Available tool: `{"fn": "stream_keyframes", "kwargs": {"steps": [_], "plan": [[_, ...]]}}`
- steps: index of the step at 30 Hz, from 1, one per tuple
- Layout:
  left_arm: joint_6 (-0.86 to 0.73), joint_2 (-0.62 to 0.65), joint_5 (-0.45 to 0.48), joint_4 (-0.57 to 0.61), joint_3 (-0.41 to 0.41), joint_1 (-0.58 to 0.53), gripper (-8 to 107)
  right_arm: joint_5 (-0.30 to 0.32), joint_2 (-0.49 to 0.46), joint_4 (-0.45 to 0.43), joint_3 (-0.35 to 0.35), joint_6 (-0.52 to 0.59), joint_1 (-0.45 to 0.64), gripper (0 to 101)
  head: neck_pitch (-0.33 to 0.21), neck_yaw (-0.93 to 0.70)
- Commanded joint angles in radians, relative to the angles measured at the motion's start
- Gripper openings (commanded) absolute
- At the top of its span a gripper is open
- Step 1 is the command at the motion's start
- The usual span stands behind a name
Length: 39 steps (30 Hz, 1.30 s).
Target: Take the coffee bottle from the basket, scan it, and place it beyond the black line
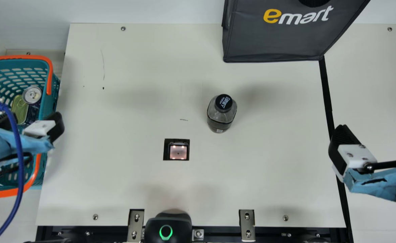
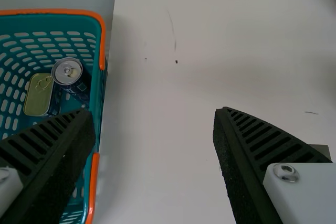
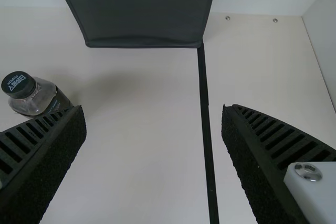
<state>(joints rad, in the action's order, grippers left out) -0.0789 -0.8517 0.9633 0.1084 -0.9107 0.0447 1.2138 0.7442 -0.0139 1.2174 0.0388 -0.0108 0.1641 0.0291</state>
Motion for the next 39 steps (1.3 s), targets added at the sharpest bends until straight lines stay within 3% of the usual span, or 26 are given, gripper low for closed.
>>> {"fn": "stream_keyframes", "kwargs": {"steps": [1,16,39], "plan": [[0.010,0.014,0.007,-0.006,0.006,-0.008,90,0.000,0.000,0.000,0.000,0.000,0.000,91,-0.026,-0.002],[0.074,0.080,0.045,-0.077,0.035,-0.044,90,0.000,0.000,0.000,0.000,0.000,0.000,91,-0.026,-0.002],[0.079,0.080,0.044,-0.079,0.034,-0.045,90,0.000,0.000,0.000,0.000,0.000,0.000,91,-0.026,-0.002]]}}
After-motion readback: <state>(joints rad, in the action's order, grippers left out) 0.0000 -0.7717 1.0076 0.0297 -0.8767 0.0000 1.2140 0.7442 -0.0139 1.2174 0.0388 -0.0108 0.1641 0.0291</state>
